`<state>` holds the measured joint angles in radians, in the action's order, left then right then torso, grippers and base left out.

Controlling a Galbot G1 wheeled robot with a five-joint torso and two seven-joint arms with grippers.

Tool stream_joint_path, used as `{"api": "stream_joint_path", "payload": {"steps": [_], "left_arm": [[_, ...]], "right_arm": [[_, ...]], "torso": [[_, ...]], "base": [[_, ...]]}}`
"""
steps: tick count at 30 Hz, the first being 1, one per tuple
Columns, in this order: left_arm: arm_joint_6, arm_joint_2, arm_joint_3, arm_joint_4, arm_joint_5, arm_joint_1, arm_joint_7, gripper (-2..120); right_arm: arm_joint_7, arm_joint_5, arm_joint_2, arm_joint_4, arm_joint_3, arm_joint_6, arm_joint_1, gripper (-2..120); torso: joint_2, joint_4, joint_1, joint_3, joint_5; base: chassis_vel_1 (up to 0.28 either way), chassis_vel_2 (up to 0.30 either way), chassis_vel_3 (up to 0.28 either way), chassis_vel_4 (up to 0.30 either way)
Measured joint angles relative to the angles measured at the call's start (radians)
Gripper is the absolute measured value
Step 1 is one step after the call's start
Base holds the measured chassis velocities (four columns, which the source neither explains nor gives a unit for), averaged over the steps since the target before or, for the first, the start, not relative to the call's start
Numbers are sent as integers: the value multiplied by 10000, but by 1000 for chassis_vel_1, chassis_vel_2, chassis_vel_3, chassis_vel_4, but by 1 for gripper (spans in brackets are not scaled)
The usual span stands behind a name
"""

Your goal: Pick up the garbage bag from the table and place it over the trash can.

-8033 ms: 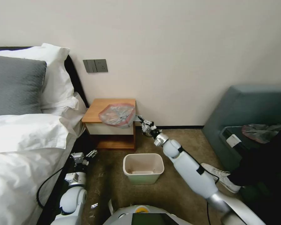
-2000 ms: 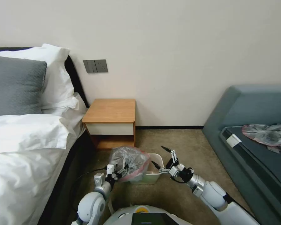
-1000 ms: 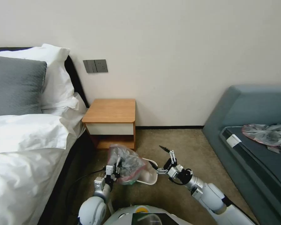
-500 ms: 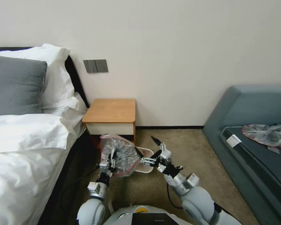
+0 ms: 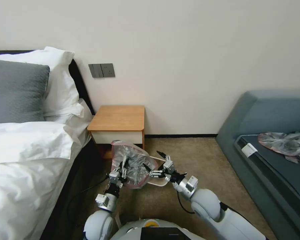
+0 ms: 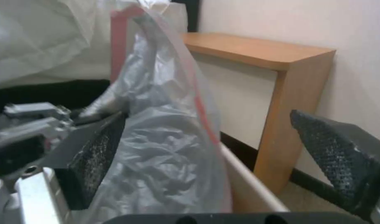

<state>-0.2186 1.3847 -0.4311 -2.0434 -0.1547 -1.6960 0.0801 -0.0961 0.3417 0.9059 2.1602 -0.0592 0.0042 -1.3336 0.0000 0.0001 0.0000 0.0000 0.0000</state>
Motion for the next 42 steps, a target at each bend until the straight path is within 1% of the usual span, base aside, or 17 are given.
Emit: {"api": "stream_joint_path", "payload": {"steps": [3, 4, 6, 9, 12, 13, 14, 16, 17, 19, 20, 22, 23, 26, 27, 29, 42], "left_arm": [[-218, 29, -108, 30, 33, -14, 312, 9], [-218, 29, -108, 30, 33, -14, 312, 9], [-291, 49, -158, 69, 79, -9, 381, 9], [-315, 49, -185, 91, 96, -6, 387, 9], [-318, 45, -196, 93, 105, -4, 401, 9], [-318, 45, -196, 93, 105, -4, 401, 9], [-318, 44, -195, 93, 113, -8, 411, 9], [-324, 43, -192, 93, 145, -21, 435, 9], [-324, 43, -192, 93, 145, -21, 435, 9], [-343, 41, -188, 97, 181, -34, 448, 9], [-343, 41, -188, 97, 181, -34, 448, 9], [-357, 34, -184, 101, 194, -50, 453, 9], [-357, 34, -184, 101, 194, -50, 453, 9], [-381, 24, -191, 110, 232, -55, 473, 9], [-381, 24, -191, 110, 232, -55, 473, 9], [-410, 27, -202, 111, 262, -67, 496, 9], [-787, -10, -453, 134, 509, -152, 742, 9]], "right_arm": [[-98, -167, -19, -327, 90, 85, 298, 90], [-98, -167, -19, -327, 90, 85, 298, 90], [-114, -201, -11, -393, 133, 122, 332, 80], [-139, -256, 16, -424, 163, 169, 328, 72], [-210, -372, 73, -474, 195, 289, 312, 59], [-210, -372, 73, -474, 195, 289, 312, 59], [-228, -406, 84, -482, 200, 324, 311, 52], [-247, -446, 101, -485, 202, 362, 312, 44], [-247, -446, 101, -485, 202, 362, 312, 44], [-259, -473, 120, -485, 199, 390, 306, 34], [-259, -473, 120, -485, 199, 390, 306, 34], [-284, -523, 124, -488, 188, 446, 266, 24], [-284, -523, 124, -488, 188, 446, 266, 24], [-303, -568, 142, -497, 178, 503, 223, 8], [-303, -568, 142, -497, 178, 503, 223, 8], [-318, -586, 155, -497, 189, 510, 227, 0], [-356, -619, 110, -453, -59, 545, 171, 0]], "torso": [[-1, 0, 0, 0, 2], [-1, 0, 0, 0, 2], [0, -1, 0, 0, 0], [-1, -1, 0, 0, 0], [-1, -1, 1, 0, 0], [-1, -1, 1, 0, 0], [0, -2, 0, 0, 0], [0, -2, 0, 0, 0], [0, -2, 0, 0, 0], [-1, -1, 0, 0, 0], [-1, -1, 0, 0, 0], [0, -2, 1, 0, 0], [0, -2, 1, 0, 0], [0, -2, 0, 0, 0], [0, -2, 0, 0, 0], [0, -1, 0, 0, 0], [0, -1, 0, 0, 0]], "base": [[0, 0, 0, 0], [0, 0, 0, 0], [0, 0, 0, 0], [0, 0, 0, 0], [0, 0, 0, 0], [0, 0, 0, 0], [0, 0, 0, 0], [0, 0, 0, 0], [0, 0, 0, 0], [0, 0, 0, 0], [0, 0, 0, 0], [0, 0, 0, 0], [0, 0, 0, 0], [0, 0, 0, 0], [0, 0, 0, 0], [0, 0, 0, 0], [0, 0, 0, 0]]}}
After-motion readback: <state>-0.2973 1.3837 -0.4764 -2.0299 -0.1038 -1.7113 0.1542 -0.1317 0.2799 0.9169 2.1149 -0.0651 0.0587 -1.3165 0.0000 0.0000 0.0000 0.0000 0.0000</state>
